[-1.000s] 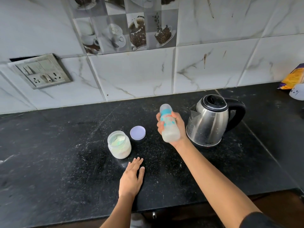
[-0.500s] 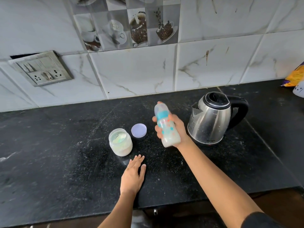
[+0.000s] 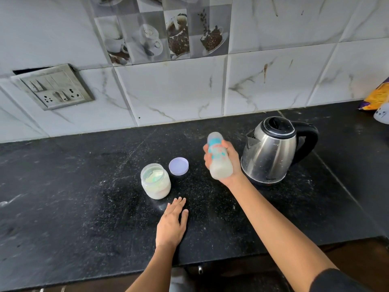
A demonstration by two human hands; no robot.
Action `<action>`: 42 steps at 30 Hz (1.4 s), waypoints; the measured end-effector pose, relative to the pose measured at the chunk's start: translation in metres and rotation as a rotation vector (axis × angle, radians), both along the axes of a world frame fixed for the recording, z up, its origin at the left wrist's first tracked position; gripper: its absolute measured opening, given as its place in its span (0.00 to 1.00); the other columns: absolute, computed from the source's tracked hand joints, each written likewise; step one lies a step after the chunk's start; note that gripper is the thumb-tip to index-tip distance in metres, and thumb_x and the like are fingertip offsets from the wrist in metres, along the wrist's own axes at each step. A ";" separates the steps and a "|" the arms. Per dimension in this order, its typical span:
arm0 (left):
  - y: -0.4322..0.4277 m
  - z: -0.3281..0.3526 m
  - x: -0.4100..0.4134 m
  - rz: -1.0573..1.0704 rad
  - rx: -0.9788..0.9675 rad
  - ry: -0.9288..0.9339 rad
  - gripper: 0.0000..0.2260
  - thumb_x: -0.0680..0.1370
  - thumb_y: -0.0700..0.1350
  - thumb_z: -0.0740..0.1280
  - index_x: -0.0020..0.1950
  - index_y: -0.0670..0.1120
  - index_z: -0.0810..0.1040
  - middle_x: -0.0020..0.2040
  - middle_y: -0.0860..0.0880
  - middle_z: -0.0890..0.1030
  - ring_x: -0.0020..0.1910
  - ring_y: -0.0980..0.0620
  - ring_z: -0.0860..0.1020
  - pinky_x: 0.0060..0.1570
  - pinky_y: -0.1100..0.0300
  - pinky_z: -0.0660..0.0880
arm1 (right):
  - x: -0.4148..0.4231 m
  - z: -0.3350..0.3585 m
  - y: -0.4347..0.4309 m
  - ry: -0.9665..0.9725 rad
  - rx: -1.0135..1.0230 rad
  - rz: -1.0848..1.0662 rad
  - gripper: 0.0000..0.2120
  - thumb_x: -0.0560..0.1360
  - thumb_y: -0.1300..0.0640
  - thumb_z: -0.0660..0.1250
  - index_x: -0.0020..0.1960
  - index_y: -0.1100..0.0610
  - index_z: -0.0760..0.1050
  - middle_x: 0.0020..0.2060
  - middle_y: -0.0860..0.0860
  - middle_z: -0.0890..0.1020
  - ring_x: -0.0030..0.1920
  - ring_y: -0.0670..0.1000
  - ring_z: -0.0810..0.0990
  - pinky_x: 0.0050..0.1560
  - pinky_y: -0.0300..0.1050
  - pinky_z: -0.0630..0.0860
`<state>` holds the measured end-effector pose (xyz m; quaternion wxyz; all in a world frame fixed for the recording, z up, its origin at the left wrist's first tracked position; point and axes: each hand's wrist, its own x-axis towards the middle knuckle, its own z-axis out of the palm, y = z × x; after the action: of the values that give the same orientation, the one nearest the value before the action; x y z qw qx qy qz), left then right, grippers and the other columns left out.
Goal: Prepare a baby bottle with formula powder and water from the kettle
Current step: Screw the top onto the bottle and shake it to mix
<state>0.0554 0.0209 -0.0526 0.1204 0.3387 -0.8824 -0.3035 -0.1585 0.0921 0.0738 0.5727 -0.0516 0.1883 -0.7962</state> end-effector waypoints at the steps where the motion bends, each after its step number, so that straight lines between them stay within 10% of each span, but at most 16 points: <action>1: 0.001 0.001 0.001 0.004 -0.002 -0.003 0.20 0.81 0.53 0.58 0.74 0.56 0.65 0.73 0.58 0.64 0.75 0.55 0.59 0.70 0.63 0.56 | 0.003 -0.001 0.004 0.118 -0.014 0.105 0.32 0.62 0.54 0.77 0.62 0.59 0.68 0.45 0.56 0.77 0.32 0.52 0.79 0.31 0.43 0.80; 4: 0.001 0.001 0.001 0.011 -0.002 -0.017 0.21 0.81 0.53 0.58 0.75 0.57 0.63 0.73 0.58 0.63 0.75 0.55 0.58 0.70 0.61 0.58 | 0.007 -0.002 0.013 0.339 -0.082 0.245 0.34 0.66 0.54 0.74 0.69 0.54 0.65 0.47 0.57 0.77 0.34 0.53 0.79 0.32 0.45 0.80; 9: -0.001 -0.001 0.000 0.005 0.011 -0.011 0.19 0.81 0.53 0.58 0.72 0.57 0.67 0.74 0.57 0.65 0.76 0.54 0.57 0.72 0.59 0.58 | 0.006 0.003 -0.010 0.004 0.116 -0.167 0.22 0.70 0.54 0.71 0.60 0.58 0.69 0.45 0.58 0.75 0.33 0.54 0.79 0.33 0.45 0.80; 14: -0.001 -0.002 0.000 -0.004 0.006 -0.002 0.19 0.81 0.53 0.57 0.72 0.56 0.67 0.74 0.57 0.65 0.75 0.54 0.58 0.72 0.61 0.57 | 0.016 -0.006 0.010 0.298 -0.079 0.143 0.34 0.64 0.52 0.77 0.66 0.55 0.66 0.47 0.57 0.77 0.33 0.54 0.79 0.32 0.45 0.79; 19: -0.001 -0.001 0.001 0.003 0.016 -0.003 0.19 0.81 0.54 0.57 0.72 0.57 0.67 0.74 0.58 0.65 0.76 0.54 0.57 0.71 0.60 0.57 | 0.011 -0.004 -0.004 -0.023 0.054 -0.202 0.24 0.71 0.52 0.70 0.63 0.58 0.67 0.45 0.57 0.77 0.33 0.54 0.80 0.33 0.44 0.80; 24: -0.001 -0.001 0.001 0.004 0.033 -0.007 0.19 0.81 0.54 0.58 0.72 0.57 0.67 0.74 0.58 0.65 0.76 0.54 0.56 0.71 0.60 0.58 | 0.016 -0.002 0.013 0.335 -0.084 0.122 0.30 0.69 0.53 0.71 0.68 0.54 0.66 0.47 0.56 0.77 0.34 0.52 0.78 0.32 0.45 0.79; 29: -0.001 0.000 0.001 0.002 0.035 -0.010 0.19 0.81 0.53 0.58 0.73 0.57 0.67 0.74 0.58 0.64 0.76 0.54 0.56 0.70 0.60 0.58 | 0.009 0.011 0.001 0.028 0.024 -0.142 0.28 0.67 0.52 0.72 0.63 0.57 0.66 0.44 0.55 0.77 0.32 0.52 0.80 0.32 0.42 0.80; 34: 0.000 0.001 0.001 -0.001 0.037 0.002 0.18 0.81 0.53 0.58 0.72 0.57 0.67 0.74 0.58 0.65 0.76 0.53 0.57 0.70 0.60 0.57 | 0.024 0.011 0.010 0.334 -0.098 0.032 0.31 0.67 0.53 0.72 0.67 0.52 0.67 0.46 0.56 0.77 0.33 0.52 0.78 0.32 0.44 0.78; 38: 0.000 0.002 0.002 0.002 0.040 0.002 0.18 0.81 0.53 0.58 0.72 0.57 0.67 0.74 0.57 0.65 0.76 0.53 0.56 0.71 0.60 0.57 | 0.013 0.018 0.001 0.011 -0.050 -0.183 0.28 0.62 0.53 0.76 0.58 0.59 0.69 0.43 0.54 0.77 0.31 0.51 0.79 0.31 0.42 0.79; 42: 0.000 0.001 0.001 0.003 0.039 0.004 0.18 0.81 0.53 0.58 0.72 0.57 0.68 0.74 0.57 0.65 0.76 0.54 0.57 0.71 0.60 0.57 | 0.023 0.007 0.005 0.212 -0.007 -0.089 0.30 0.66 0.55 0.73 0.64 0.55 0.65 0.44 0.56 0.77 0.32 0.53 0.78 0.30 0.44 0.78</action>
<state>0.0565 0.0207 -0.0516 0.1158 0.3419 -0.8755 -0.3212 -0.1355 0.0968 0.0806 0.5133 -0.1292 0.2472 -0.8116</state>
